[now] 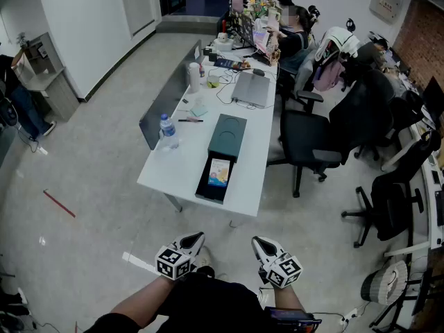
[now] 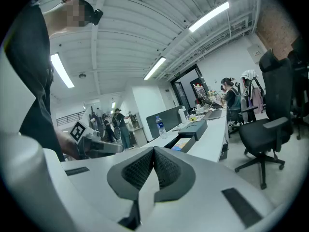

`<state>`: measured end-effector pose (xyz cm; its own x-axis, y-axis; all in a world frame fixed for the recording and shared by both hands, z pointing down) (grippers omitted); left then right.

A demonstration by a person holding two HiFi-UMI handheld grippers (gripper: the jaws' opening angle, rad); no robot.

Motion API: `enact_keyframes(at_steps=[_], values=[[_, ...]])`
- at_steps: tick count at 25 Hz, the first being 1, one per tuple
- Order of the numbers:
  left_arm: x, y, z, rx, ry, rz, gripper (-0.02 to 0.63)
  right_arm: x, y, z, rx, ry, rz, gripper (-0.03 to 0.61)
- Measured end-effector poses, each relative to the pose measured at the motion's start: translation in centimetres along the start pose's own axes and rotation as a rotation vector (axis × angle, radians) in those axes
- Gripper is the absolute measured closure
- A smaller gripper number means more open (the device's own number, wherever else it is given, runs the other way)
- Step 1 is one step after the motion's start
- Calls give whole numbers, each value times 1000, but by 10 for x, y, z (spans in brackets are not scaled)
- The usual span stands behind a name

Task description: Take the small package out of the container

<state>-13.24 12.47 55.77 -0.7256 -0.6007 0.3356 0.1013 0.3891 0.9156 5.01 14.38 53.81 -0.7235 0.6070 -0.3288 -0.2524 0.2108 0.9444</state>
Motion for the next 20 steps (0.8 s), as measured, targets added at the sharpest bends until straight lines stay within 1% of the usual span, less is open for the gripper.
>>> enact_keyframes(at_steps=[10,16,20], values=[[-31,27,29,15,-2,4,606,24,21,39,0,3,-9,552],[-44,29,37,23,3,-17,606,30,26,54,-23,23,-29,552],[-43,29,44,24,-6,-27,606,32,32,57,-24,36,-40,552]])
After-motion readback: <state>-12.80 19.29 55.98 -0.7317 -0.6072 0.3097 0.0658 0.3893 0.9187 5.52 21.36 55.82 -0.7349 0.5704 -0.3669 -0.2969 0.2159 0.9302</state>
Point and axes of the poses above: the fingertips, and each gripper's own axes: z backward along the fingers, x to its left, y out of its underside, the point moved 1 cm from there along z, backward along the fingers, and after that the axes turned 11 degrees about -x, right-handed, at the moved point
